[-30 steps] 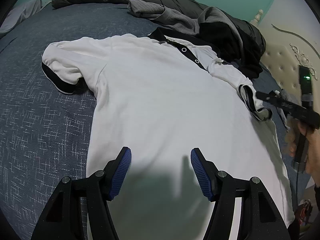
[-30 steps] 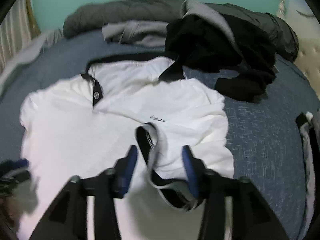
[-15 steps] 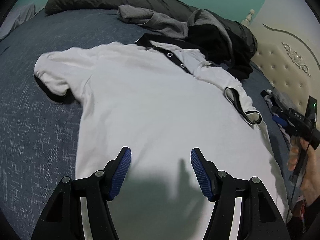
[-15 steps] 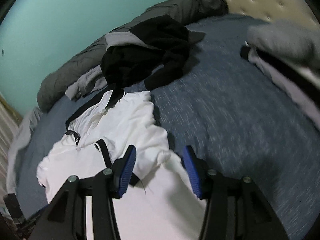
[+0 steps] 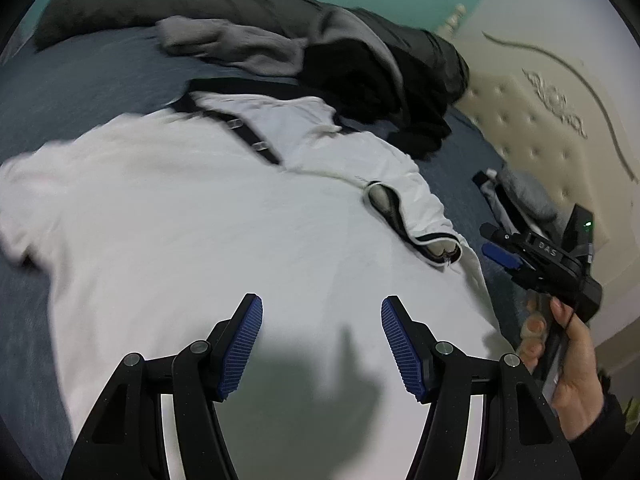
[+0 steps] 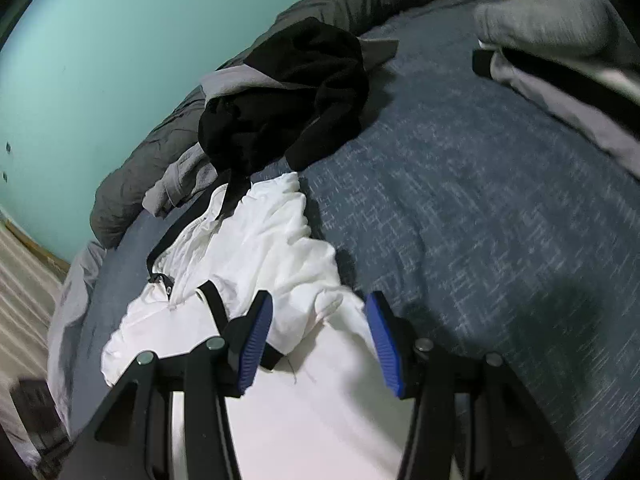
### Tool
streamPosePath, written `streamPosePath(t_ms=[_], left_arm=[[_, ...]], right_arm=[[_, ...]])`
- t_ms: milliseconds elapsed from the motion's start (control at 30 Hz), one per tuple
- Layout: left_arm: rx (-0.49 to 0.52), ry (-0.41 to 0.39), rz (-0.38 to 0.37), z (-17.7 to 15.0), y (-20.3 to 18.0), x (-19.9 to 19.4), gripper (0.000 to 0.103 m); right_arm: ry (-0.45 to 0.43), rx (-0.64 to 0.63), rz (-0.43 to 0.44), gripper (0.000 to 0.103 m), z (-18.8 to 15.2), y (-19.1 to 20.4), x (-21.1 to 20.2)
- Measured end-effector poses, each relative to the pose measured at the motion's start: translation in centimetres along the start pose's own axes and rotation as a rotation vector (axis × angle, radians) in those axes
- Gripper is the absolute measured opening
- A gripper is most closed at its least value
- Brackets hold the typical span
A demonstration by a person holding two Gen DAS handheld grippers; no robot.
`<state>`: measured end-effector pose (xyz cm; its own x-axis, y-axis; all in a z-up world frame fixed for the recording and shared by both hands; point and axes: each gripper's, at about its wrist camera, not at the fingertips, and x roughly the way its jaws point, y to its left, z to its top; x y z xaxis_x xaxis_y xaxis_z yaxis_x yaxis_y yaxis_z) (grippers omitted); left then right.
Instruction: Fold clothes
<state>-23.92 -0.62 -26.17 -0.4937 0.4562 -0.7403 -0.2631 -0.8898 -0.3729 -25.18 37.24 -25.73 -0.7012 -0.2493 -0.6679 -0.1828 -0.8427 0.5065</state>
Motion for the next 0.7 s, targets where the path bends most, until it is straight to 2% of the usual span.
streamPosePath(t_ms=[100,167,267,400,700], left_arm=[[0.032,0.04,0.0,2.4,-2.2,2.7,0.067],[0.055,0.063,0.0,4.0,-3.6,4.3,0.077],[0.102,0.079,0.019,6.0,-5.5,6.3,0.08],[0.089,0.098,0.032,8.2,-5.9,8.6,0.086],[0.066,0.144,0.014,10.2,-5.5,11.9,0.086]], right_arm=[[0.041,0.011,-0.005,0.05,0.2,-0.6,0.7],[0.075,0.005,-0.007,0.05,0.3,-0.8,1.4],[0.107,-0.009,-0.012,0.05,0.4,-0.9,2.0],[0.15,-0.028,-0.019,0.05,0.6,-1.0,2.9],[0.193,-0.131,-0.06,0.05,0.3,-0.4,4.0]])
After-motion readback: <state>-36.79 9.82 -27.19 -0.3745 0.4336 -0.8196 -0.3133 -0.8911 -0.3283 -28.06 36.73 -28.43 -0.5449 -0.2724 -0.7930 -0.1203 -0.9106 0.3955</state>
